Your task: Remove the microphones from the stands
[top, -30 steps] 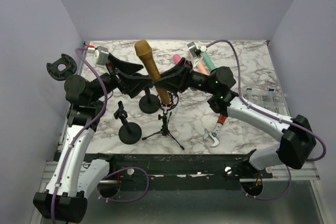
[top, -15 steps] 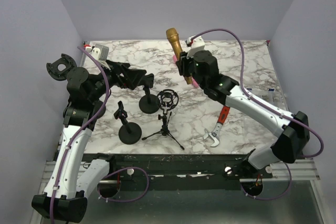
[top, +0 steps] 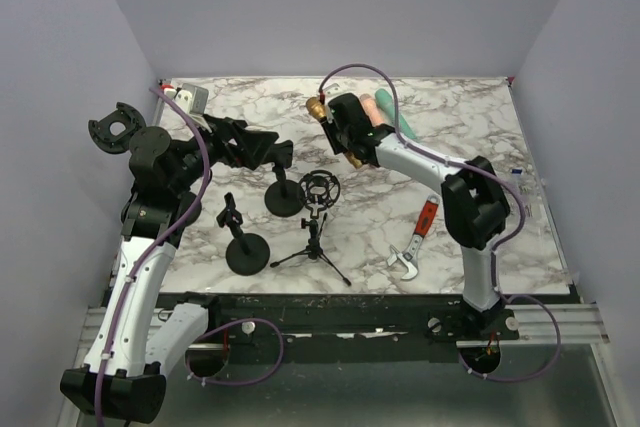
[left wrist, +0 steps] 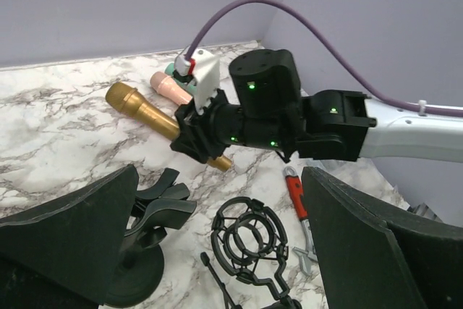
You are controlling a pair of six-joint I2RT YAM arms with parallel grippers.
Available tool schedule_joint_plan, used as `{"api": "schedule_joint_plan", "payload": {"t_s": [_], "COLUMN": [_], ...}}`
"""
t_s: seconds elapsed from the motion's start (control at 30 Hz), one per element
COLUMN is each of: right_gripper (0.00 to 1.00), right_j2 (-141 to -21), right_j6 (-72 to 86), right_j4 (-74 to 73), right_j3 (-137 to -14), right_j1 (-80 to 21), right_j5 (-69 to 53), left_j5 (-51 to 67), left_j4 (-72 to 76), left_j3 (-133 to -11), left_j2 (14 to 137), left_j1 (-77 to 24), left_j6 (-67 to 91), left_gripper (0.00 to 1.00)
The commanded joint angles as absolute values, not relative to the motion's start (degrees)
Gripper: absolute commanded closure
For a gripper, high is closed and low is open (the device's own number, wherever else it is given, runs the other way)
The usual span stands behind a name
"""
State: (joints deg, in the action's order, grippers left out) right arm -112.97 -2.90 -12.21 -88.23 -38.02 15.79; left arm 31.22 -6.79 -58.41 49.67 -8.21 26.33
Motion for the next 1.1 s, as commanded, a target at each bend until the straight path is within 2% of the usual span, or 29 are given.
{"api": "schedule_joint_plan", "payload": {"t_s": [0.0,0.27,0.37,0.5,0.8,1.07], "right_gripper": [0.99,0.99,0.88,0.79,0.75,0.62], "right_j2": [-119.8,-127.0,-128.2,-129.2,-131.2,-131.4], "right_j6": [-3.2,-1.8,-1.0,-0.7,-0.6,-0.4], "right_j4": [-15.5,-15.0,-14.5,-13.6,-13.2,-13.0], "right_j3": [-96.3,-99.9,-100.3,-100.1,-100.3,-99.8], "right_j1": [-37.7,-36.8,-36.2,-36.0,-35.9,-35.9], "right_j5": [11.4,10.4,9.5,8.5,8.5,7.7], "left_j5": [29.7,29.8,29.8,29.9,30.4,29.2], "left_j4": [-6.7,-6.3,-6.1,-5.6,-3.2,-2.8], "left_j3": [-57.9,-57.6,-57.5,-57.1,-55.7,-55.3], "left_j2": [49.9,50.4,50.6,50.8,50.5,49.7], "left_j1": [-8.0,-8.0,-8.1,-7.9,-7.9,-8.6], "left_j6": [25.5,25.5,25.6,25.6,26.2,27.0], "left_gripper": [0.02,0.02,0.02,0.02,0.02,0.02]}}
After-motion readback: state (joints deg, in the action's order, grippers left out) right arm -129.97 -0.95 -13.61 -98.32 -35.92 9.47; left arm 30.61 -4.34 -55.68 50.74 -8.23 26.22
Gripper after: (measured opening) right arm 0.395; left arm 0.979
